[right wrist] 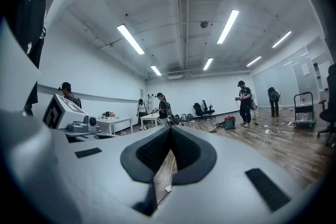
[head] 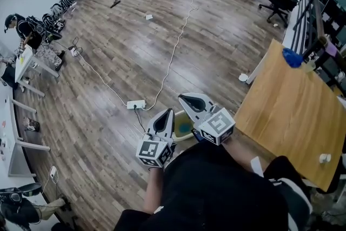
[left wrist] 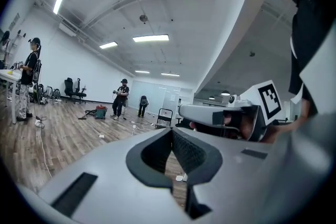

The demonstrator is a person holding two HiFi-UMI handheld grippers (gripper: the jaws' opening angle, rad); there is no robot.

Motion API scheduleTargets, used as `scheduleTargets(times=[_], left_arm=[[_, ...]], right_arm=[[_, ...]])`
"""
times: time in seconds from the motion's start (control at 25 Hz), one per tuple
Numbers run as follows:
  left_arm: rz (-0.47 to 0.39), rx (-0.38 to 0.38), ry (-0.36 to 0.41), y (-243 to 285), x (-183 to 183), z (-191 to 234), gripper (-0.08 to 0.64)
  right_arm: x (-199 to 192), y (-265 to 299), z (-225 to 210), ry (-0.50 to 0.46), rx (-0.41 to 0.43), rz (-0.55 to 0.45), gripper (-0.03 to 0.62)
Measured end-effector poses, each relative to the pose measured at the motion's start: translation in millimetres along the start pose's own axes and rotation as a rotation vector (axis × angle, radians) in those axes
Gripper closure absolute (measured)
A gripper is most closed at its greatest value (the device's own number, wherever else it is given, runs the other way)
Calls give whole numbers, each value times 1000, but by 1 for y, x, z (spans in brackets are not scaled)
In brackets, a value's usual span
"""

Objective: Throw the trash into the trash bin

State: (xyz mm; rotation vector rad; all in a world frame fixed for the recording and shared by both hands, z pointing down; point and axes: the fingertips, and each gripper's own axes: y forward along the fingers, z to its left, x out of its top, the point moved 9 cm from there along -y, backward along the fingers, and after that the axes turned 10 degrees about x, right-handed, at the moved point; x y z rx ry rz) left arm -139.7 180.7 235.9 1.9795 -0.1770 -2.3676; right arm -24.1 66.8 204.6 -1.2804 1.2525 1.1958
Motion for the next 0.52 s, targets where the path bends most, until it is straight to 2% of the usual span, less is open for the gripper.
scheduleTargets(times=[0.2, 0.52], left_arm=[[2, -14, -33, -2, -2, 1, 552], [8, -5, -35, -1, 3, 2, 552]], right_arm=[[-3, 4, 3, 14, 5, 11, 601], [1, 4, -1, 39, 0, -2, 601]])
